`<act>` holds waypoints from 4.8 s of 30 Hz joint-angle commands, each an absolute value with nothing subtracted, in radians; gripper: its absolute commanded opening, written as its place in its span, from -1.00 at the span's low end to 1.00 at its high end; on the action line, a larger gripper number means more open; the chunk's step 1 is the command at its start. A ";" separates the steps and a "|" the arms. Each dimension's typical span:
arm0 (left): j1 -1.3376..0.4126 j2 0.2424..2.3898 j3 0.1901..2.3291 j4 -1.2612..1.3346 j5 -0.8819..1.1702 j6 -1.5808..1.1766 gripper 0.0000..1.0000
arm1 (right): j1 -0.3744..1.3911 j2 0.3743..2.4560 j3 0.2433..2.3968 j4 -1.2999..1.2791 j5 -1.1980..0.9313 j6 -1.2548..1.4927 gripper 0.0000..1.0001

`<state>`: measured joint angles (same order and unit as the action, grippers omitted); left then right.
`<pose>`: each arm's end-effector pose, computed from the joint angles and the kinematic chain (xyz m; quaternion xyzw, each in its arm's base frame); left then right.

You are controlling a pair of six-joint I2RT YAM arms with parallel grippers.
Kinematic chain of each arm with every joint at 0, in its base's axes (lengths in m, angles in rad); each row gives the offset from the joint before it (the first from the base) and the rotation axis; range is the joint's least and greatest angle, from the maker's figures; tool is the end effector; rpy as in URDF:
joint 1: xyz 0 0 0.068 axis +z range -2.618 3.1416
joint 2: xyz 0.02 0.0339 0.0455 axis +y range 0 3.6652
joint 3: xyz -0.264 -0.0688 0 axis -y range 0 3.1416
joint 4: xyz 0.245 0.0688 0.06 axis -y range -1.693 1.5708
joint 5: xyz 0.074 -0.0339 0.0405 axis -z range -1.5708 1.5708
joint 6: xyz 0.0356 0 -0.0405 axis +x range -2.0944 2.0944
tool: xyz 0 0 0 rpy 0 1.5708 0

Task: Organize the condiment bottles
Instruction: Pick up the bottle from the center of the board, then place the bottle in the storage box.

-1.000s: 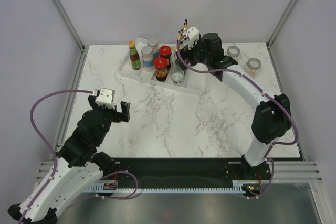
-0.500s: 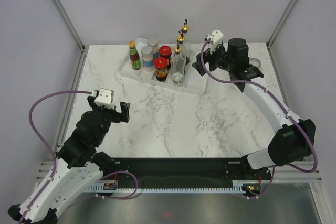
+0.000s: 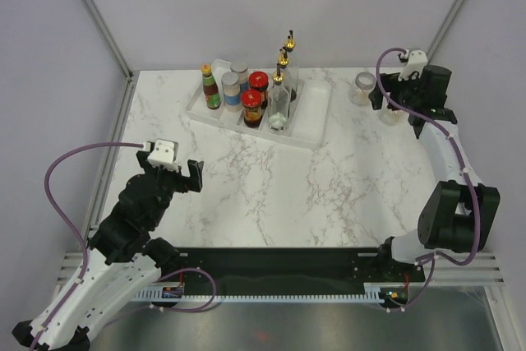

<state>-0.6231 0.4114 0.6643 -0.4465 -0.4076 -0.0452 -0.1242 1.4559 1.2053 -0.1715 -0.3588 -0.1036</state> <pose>0.0934 -0.0498 0.3179 0.0922 0.7615 -0.0565 0.6391 0.3388 -0.0297 0.3292 -0.0884 0.8270 0.0881 0.5481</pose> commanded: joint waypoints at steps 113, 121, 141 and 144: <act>-0.623 0.479 0.660 -0.400 -0.394 -0.028 0.99 | 0.170 2.209 2.003 -0.428 -0.436 -0.307 -1.00; -0.623 0.483 0.658 -0.400 -0.384 -0.028 1.00 | 0.176 2.233 1.974 -0.428 -0.439 -0.365 -0.48; -0.623 0.509 0.657 -0.396 -0.310 -0.032 0.62 | 0.179 2.149 1.922 -0.417 -0.397 -0.324 0.94; -0.623 0.514 0.660 -0.396 -0.285 -0.034 0.08 | 0.170 2.115 1.908 -0.414 -0.399 -0.302 0.96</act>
